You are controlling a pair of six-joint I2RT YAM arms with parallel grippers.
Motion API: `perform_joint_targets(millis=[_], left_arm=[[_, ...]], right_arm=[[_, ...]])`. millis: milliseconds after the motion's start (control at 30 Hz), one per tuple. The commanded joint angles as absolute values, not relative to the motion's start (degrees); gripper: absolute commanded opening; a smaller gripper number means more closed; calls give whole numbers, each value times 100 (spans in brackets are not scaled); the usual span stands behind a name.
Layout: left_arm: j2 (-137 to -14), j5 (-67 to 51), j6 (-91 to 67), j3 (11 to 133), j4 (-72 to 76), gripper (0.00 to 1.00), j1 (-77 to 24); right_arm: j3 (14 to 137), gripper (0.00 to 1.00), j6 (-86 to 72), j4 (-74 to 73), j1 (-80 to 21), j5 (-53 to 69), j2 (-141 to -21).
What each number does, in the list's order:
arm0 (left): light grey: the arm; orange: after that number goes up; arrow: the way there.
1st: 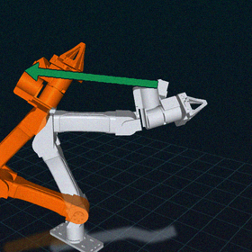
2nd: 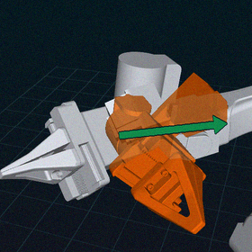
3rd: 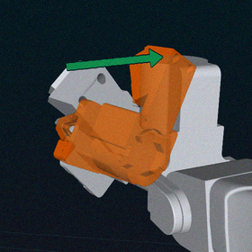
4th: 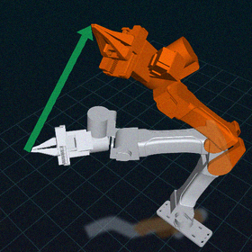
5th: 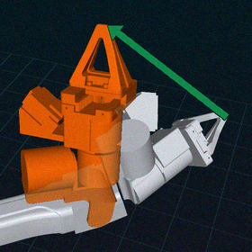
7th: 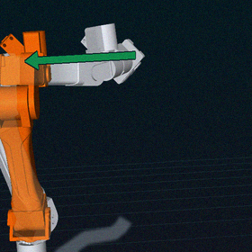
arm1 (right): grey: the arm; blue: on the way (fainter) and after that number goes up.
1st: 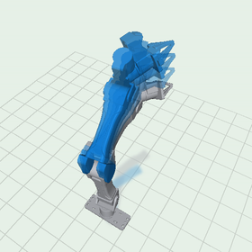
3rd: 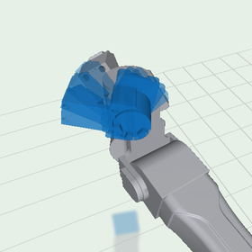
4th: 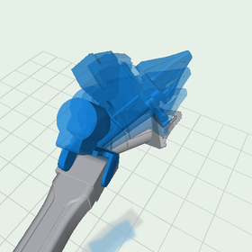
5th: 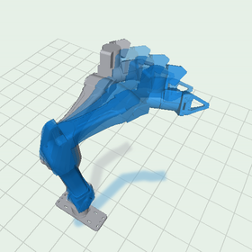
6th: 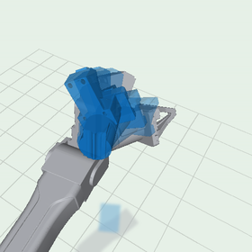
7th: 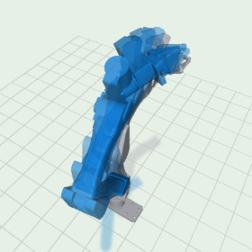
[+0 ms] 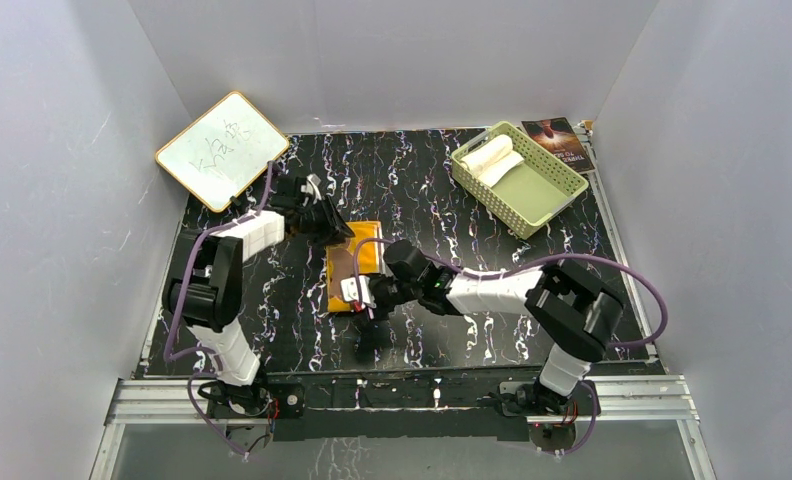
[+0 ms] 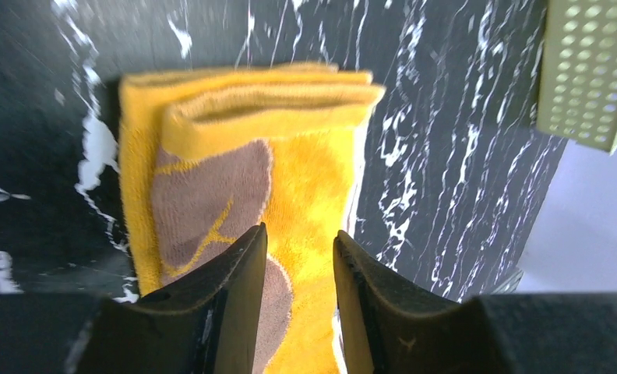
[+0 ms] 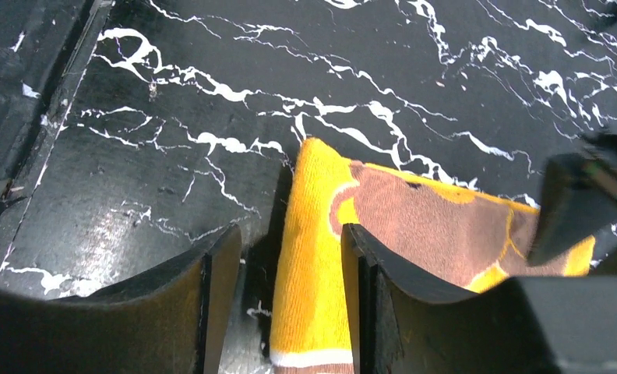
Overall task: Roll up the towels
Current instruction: Roll the towel at the center of the board.
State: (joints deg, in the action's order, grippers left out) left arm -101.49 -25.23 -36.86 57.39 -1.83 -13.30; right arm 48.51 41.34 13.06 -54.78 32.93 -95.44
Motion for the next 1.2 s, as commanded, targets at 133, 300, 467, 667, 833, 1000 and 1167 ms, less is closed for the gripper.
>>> perform_joint_targets(millis=[133, 300, 467, 667, 833, 1000, 1167], left_arm=[[-9284, -2831, -3059, 6258, -1272, 38, -670], [-9103, -2972, -2940, 6015, -1388, 38, -466], [-9001, -3041, -2906, 5792, -1369, 37, -396], [-8818, -3044, -2744, 5809, -1573, 36, -346], [-8484, -3065, -2494, 5747, -1872, 36, -205], [-7987, -3268, -2295, 5637, -1987, 36, -74], [-7687, -3570, -2152, 5582, -2012, 36, -23]], right_arm=[[5478, 44, 4387, 1137, -5577, 3455, -10111], [5510, 40, 4449, 1090, -5574, 3342, -10305], [5488, 34, 4474, 1079, -5563, 3220, -10449], [5454, 17, 4427, 1165, -5563, 2802, -10529], [5615, 0, 4196, 930, -5534, 2572, -10420], [6606, 0, 3377, -282, -5326, 3200, -10359], [7744, 0, 2030, -1530, -5002, 4117, -10668]])
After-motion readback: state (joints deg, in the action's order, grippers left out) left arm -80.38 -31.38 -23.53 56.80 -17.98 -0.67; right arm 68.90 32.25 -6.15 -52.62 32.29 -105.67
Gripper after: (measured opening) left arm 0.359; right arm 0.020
